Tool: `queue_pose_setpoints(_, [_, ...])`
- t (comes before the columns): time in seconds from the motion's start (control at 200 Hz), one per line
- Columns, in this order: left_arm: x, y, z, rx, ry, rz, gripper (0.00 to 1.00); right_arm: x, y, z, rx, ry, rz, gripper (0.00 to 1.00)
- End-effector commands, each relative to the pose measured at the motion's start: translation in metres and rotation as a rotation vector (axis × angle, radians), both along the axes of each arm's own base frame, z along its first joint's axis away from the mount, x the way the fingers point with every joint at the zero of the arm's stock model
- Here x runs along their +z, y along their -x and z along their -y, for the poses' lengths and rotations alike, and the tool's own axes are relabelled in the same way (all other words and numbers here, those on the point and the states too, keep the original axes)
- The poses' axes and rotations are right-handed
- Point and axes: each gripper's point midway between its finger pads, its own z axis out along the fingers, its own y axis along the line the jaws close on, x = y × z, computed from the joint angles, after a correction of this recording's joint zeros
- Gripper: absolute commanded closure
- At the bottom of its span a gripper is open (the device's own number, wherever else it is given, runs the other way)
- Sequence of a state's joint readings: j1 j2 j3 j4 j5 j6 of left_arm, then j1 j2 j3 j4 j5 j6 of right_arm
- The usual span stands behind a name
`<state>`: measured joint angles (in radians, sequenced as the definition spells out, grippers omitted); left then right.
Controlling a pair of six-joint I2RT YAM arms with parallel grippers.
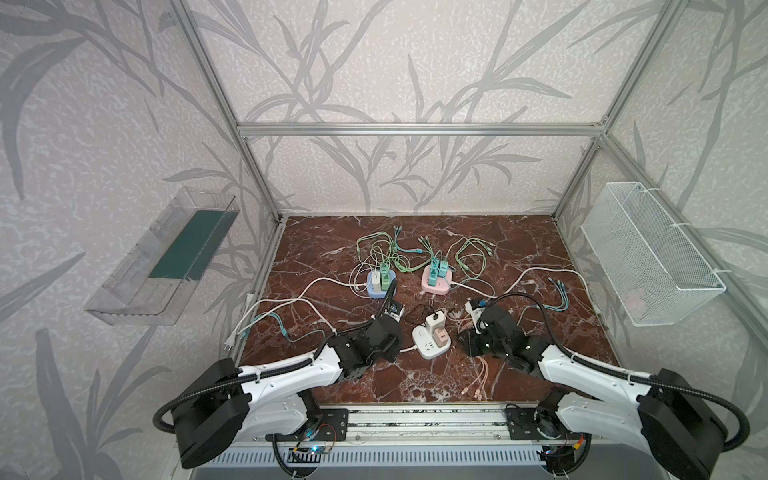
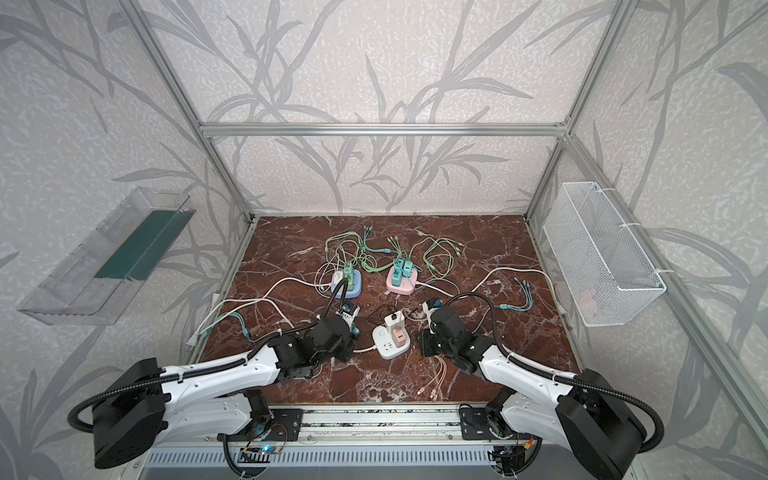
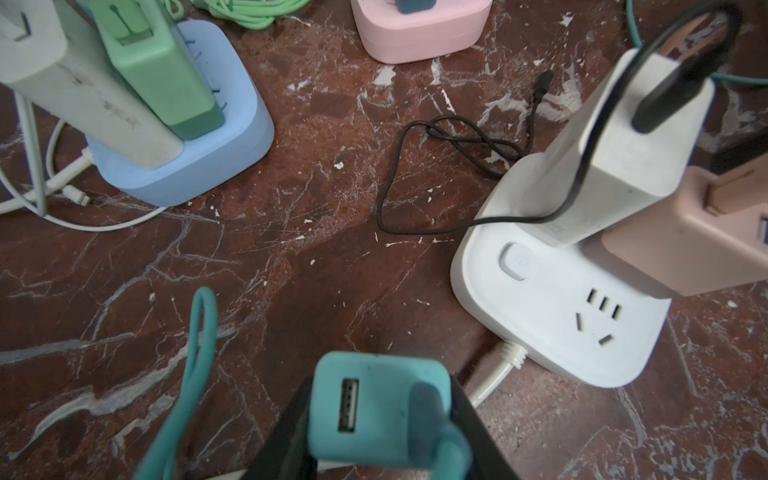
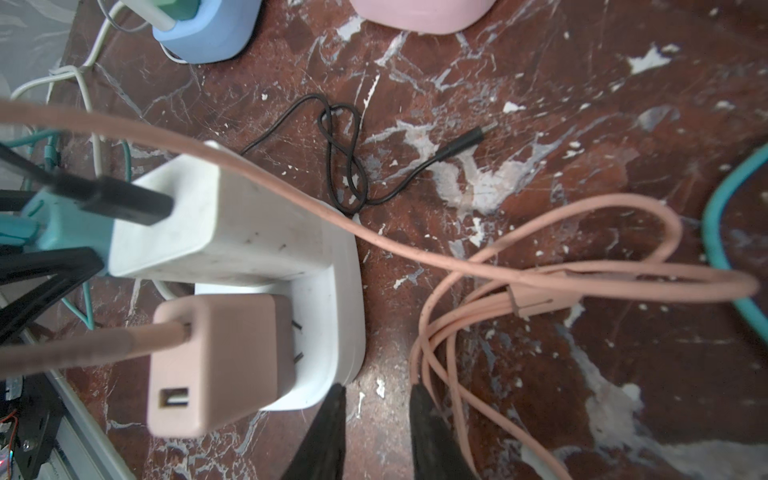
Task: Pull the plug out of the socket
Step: 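Pull the teal charger out of the white strip with the left gripper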
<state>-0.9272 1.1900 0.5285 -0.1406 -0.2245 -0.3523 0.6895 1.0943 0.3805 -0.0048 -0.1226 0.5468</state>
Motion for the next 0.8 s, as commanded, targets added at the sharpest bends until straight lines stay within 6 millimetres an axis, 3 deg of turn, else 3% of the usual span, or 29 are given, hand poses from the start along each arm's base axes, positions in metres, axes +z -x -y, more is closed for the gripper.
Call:
queue_pose_setpoints(0.0, [-0.004,0.003,-0.005,0.028,-0.026,-0.068,0.87,-0.001,0.005,0.006,0.009,0.022,0.019,0.71])
queue_pose_setpoints(0.405, [-0.007,0.008,-0.009,0.017,-0.091,-0.201,0.85,0.009,0.014,0.005,0.051,0.035,0.102,0.64])
queue_pose_setpoints(0.795, [-0.026,0.004,-0.008,-0.013,-0.162,-0.317,0.83,0.013,0.017,0.001,0.082,0.042,0.130,0.61])
